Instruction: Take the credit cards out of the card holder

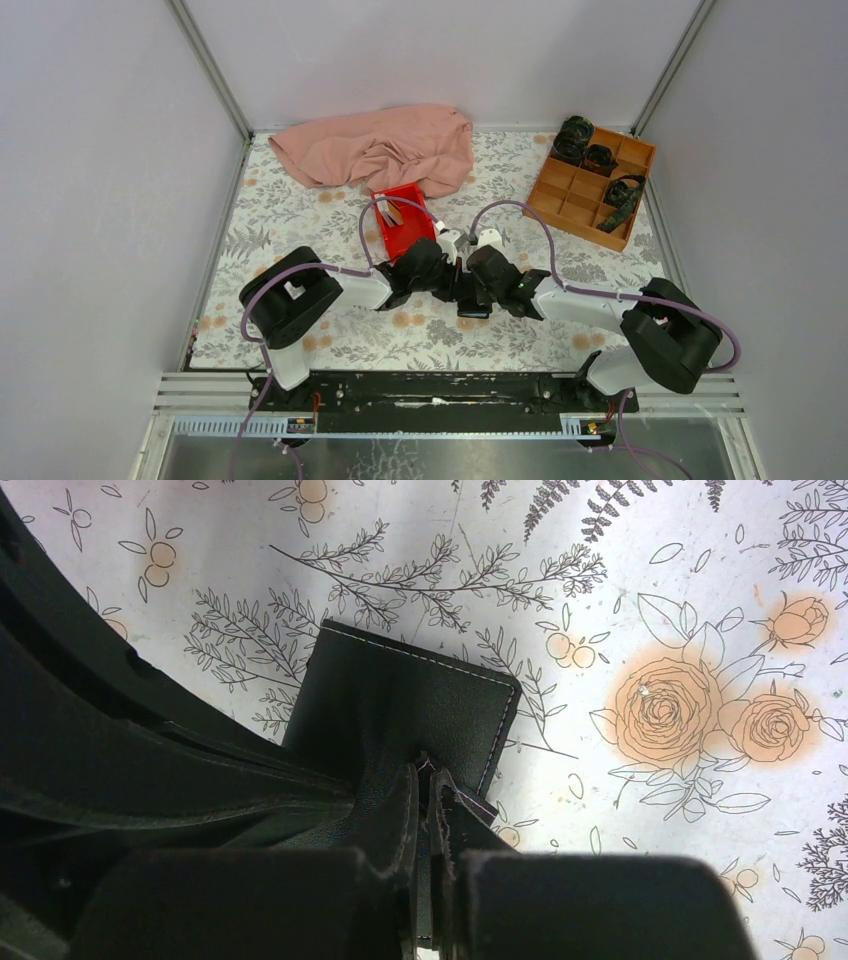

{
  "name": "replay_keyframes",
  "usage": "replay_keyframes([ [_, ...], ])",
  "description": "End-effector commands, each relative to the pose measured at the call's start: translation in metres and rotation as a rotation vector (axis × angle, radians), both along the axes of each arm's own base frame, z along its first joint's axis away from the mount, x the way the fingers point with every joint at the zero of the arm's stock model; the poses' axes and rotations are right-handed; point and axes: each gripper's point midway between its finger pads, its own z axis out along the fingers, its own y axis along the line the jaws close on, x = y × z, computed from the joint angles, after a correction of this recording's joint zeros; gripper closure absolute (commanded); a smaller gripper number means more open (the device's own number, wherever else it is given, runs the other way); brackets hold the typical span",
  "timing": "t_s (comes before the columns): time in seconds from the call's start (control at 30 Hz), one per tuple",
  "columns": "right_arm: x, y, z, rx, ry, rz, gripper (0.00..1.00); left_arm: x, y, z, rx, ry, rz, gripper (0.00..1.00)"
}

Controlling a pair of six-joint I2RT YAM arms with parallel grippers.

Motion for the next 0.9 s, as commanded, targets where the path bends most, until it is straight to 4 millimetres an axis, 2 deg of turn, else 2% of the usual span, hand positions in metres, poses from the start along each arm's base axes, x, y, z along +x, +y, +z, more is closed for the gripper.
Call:
replay_keyframes([
  [0.0, -0.016, -0.018, -0.022, -0.056, 0.073, -0.028, 1.00, -0.007, 0.006, -0.013, 0.057, 0.031, -0.014, 1.00],
  [0.3, -0.017, -0.023, -0.006, 0.001, 0.033, -0.064, 1.00, -0.006, 0.007, -0.013, 0.065, 0.029, -0.006, 1.00],
  [0.6, -0.018, -0.051, -0.007, 0.006, 0.036, -0.181, 1.00, -0.005, 0.007, -0.012, 0.061, 0.030, -0.002, 1.00],
  [0.73, -0.018, -0.069, -0.006, -0.030, 0.032, -0.263, 0.99, -0.005, 0.008, -0.010, 0.058, 0.024, 0.002, 1.00],
  [0.77, -0.019, -0.072, -0.006, -0.028, 0.033, -0.277, 0.92, -0.004, 0.007, -0.009, 0.057, 0.020, 0.002, 1.00],
  [0.87, -0.019, -0.073, -0.007, -0.029, 0.031, -0.279, 0.56, -0.004, 0.008, -0.008, 0.059, 0.019, 0.006, 1.00],
])
